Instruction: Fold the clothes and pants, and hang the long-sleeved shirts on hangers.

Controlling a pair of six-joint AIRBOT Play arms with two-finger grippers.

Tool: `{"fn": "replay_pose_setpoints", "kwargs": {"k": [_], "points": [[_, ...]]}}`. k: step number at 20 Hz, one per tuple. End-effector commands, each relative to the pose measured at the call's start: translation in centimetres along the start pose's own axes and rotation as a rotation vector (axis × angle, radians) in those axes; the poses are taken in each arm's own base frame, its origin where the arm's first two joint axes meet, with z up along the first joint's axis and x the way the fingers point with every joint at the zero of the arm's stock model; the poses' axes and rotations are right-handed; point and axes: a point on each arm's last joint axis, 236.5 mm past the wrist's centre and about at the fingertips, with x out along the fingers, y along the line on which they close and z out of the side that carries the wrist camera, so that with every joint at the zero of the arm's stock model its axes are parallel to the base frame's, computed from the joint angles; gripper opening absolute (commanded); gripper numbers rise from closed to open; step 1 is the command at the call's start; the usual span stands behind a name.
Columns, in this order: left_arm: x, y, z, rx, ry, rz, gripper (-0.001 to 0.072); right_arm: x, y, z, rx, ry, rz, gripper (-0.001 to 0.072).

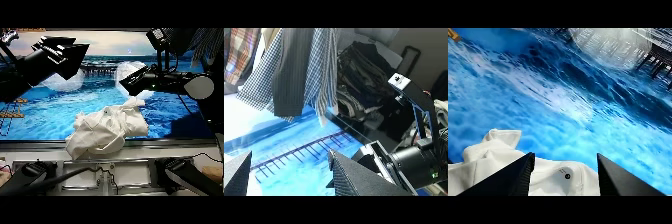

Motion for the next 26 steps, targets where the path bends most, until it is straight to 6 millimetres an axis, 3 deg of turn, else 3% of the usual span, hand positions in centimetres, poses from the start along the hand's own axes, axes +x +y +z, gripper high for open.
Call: {"fn": "replay_pose_setpoints", "kwargs": {"k": [1, 19, 21, 23, 26], "points": [[0.0, 0.0, 0.0, 0.001, -0.001, 0.001, 0.0472, 0.0, 0.0, 0.0, 0.0, 0.002, 0.001, 0.0441], [0.0, -0.2, -0.1, -0.002, 0.006, -0.007, 0.0472, 0.0, 0.0, 0.0, 0.0, 0.002, 0.001, 0.0441], [-0.1, -1.3, -1.8, -0.005, 0.078, -0.056, 0.0472, 0.0, 0.0, 0.0, 0.0, 0.002, 0.001, 0.0441], [-0.6, -3.2, -5.1, -0.008, 0.215, -0.139, 0.0471, 0.0, 0.0, 0.1, 0.001, -0.003, 0.0, 0.0441], [-3.5, -6.1, -14.6, -0.059, 0.565, -0.31, 0.0471, 0.0, 0.0, 0.1, 0.001, -0.003, 0.0, 0.0441]]}}
